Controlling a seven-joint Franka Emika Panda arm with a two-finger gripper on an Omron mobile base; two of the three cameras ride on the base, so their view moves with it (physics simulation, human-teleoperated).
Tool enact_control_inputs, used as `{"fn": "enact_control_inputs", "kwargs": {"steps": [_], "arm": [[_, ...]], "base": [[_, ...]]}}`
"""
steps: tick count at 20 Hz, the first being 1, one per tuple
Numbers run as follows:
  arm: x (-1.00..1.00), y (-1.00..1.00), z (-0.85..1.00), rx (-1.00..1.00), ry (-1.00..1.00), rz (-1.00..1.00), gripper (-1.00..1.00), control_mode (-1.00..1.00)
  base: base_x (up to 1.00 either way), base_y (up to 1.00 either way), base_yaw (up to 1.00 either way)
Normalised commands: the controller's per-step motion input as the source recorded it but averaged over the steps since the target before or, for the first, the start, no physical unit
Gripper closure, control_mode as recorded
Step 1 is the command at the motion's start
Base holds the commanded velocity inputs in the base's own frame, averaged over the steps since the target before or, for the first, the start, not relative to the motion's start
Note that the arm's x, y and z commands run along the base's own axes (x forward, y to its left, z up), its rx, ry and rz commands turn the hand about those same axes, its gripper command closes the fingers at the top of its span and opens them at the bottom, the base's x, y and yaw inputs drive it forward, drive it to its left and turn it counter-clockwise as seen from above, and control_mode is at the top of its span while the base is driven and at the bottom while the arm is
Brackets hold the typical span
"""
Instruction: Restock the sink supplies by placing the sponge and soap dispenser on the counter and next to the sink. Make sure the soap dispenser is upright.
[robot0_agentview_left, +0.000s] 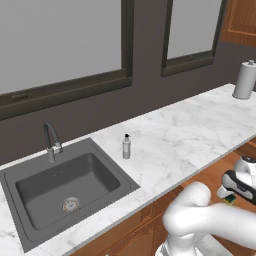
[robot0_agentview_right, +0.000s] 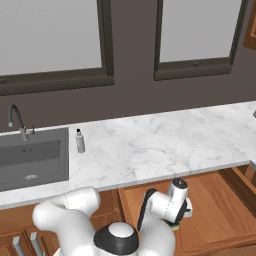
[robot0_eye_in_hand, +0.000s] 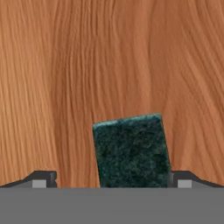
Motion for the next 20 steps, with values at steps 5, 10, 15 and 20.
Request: {"fn": "enact_control_inputs", "kwargs": {"steps": [5,10,15,20], "arm": [[0.08,-0.05,-0.14,0.00,0.00,0.00,-1.00,-1.00],[0.08,-0.01,-0.29,0.00,0.00,0.00,-1.00,-1.00],[0.01,-0.02,-0.35,0.00,0.00,0.00,-1.00,-1.00],[0.00,0.00,-0.43,0.00,0.00,0.00,1.00,-1.00]], "base": [[0.00,0.00,0.00],[0.00,0.00,0.00],[0.00,0.00,0.00],[0.00,0.00,0.00]]}}
